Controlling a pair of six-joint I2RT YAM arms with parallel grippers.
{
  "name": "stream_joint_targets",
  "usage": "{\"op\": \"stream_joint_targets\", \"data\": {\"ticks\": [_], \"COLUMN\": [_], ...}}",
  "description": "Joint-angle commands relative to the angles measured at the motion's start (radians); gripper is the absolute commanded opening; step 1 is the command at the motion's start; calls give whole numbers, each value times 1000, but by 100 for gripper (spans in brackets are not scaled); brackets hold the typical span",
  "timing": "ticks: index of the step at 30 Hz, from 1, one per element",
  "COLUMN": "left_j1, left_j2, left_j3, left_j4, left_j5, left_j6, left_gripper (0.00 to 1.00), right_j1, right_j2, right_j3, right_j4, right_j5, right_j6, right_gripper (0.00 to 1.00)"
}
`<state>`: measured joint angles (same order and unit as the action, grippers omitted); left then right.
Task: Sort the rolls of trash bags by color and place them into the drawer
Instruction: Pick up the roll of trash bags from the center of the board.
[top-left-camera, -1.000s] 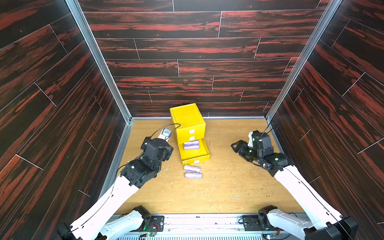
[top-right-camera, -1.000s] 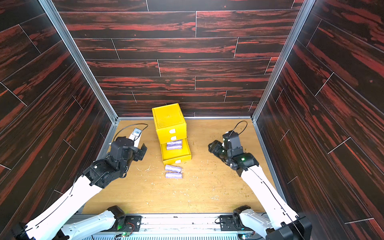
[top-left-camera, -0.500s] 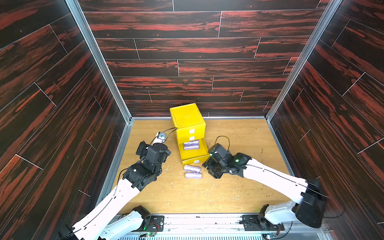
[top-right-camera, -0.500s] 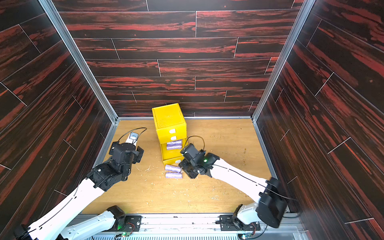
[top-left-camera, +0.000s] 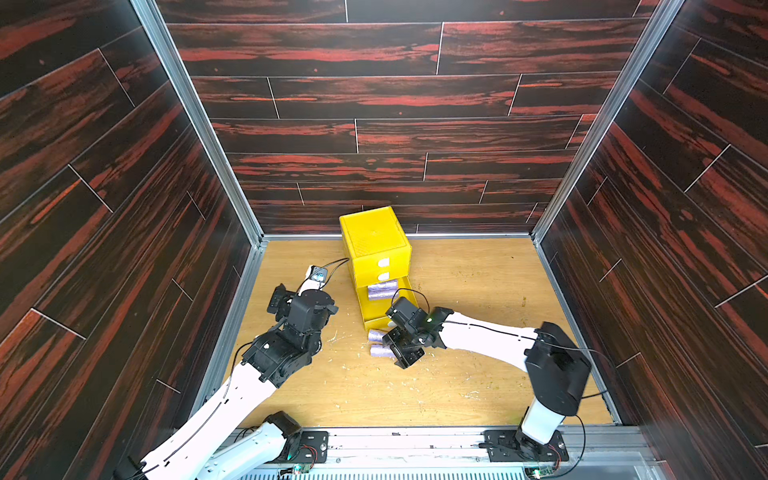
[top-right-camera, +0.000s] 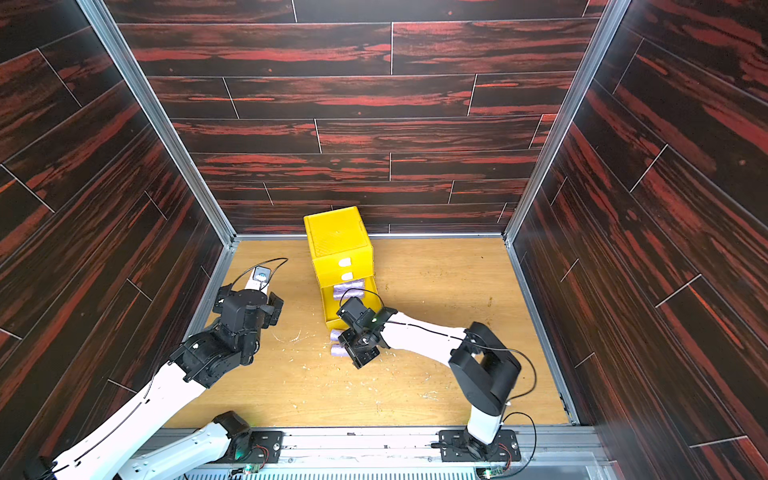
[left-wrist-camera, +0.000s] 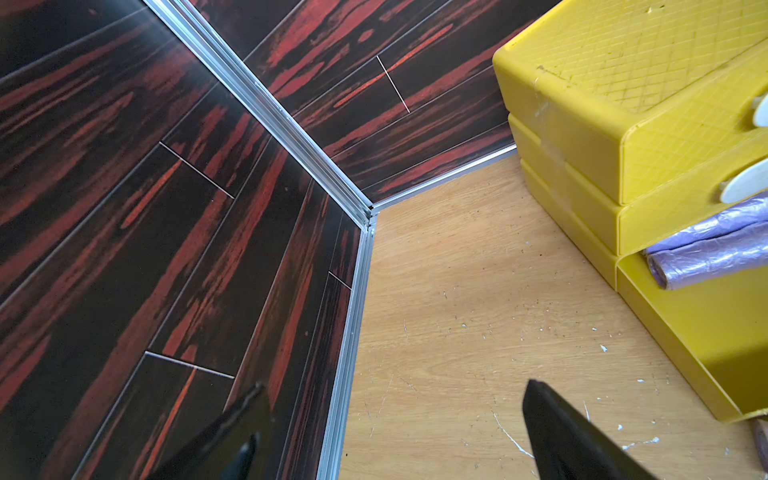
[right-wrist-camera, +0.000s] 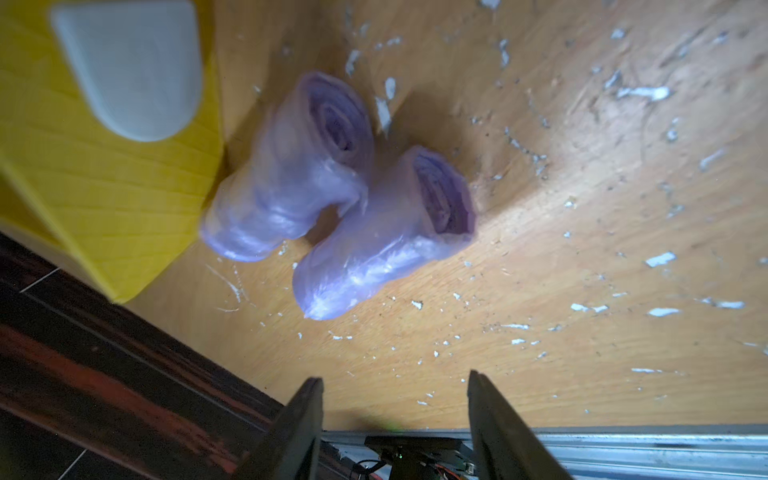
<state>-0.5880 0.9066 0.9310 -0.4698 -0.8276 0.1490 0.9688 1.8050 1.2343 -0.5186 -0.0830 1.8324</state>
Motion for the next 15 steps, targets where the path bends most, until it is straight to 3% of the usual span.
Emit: {"op": "stream_joint_targets", "data": {"ticks": [1,15], "left_j1": [5,5], "left_j2": [-27,-43], "left_j3": [-18,-21], "left_j4": [16,14], "left_j5": [8,35], "left_j6": [-3,-6], "left_gripper": [98,98], "right_j1": [1,1], "right_j2": [69,122], "right_j3": [50,117], "right_j4": [-24,-87], "right_j5": [-32,68], "right_j6": [33,63], "right_gripper": [60,60]}}
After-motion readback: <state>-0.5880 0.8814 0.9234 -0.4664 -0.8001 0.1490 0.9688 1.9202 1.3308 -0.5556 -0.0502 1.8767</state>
